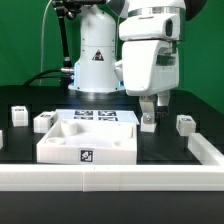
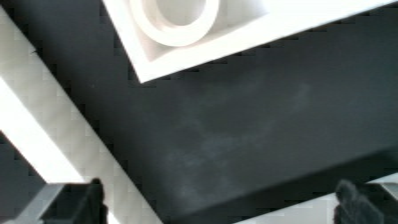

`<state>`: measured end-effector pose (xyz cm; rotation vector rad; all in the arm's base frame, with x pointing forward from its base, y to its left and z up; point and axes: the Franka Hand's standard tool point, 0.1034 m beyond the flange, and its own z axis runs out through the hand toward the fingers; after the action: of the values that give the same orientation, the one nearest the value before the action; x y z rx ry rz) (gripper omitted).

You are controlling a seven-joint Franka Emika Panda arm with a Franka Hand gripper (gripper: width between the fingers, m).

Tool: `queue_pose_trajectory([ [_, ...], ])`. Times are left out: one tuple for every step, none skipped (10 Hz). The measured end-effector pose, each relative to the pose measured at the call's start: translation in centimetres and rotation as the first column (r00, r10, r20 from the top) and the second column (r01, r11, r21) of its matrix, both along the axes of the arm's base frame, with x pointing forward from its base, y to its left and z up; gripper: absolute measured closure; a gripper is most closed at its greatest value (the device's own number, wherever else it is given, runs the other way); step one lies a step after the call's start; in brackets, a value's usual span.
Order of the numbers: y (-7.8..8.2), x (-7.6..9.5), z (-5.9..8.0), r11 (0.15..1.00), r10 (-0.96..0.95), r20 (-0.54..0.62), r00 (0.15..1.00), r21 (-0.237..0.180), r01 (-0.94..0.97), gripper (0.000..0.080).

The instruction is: Assemble one leg

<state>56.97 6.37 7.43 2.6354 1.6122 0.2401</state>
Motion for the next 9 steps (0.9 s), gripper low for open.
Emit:
queue_pose_trajectory([
  [0.0,0.0,0.0,1.000,0.000,0.000,1.000,0.000,0.000,0.0150],
  [0.0,0.0,0.0,1.000,0.000,0.000,1.000,0.000,0.000,0.0150],
  [0.0,0.0,0.0,1.000,0.000,0.000,1.000,0.000,0.000,0.0150],
  [0.0,0.0,0.0,1.000,0.000,-0.001,1.000,0.000,0.000,0.0150],
  [0.0,0.0,0.0,1.000,0.000,-0.001,1.000,0.000,0.000,0.0150],
  [0.0,0.0,0.0,1.000,0.000,-0.001,1.000,0.000,0.000,0.0150],
  [0.0,-0.1,-0.1,1.000,0.000,-0.001,1.000,0.000,0.000,0.0150],
  [-0.1,-0.5,-0.4,0.999,0.049,0.022,0.999,-0.008,-0.049,0.0150],
  [-0.4,-1.4,-1.0,0.994,0.112,0.040,0.993,-0.022,-0.111,0.0150],
])
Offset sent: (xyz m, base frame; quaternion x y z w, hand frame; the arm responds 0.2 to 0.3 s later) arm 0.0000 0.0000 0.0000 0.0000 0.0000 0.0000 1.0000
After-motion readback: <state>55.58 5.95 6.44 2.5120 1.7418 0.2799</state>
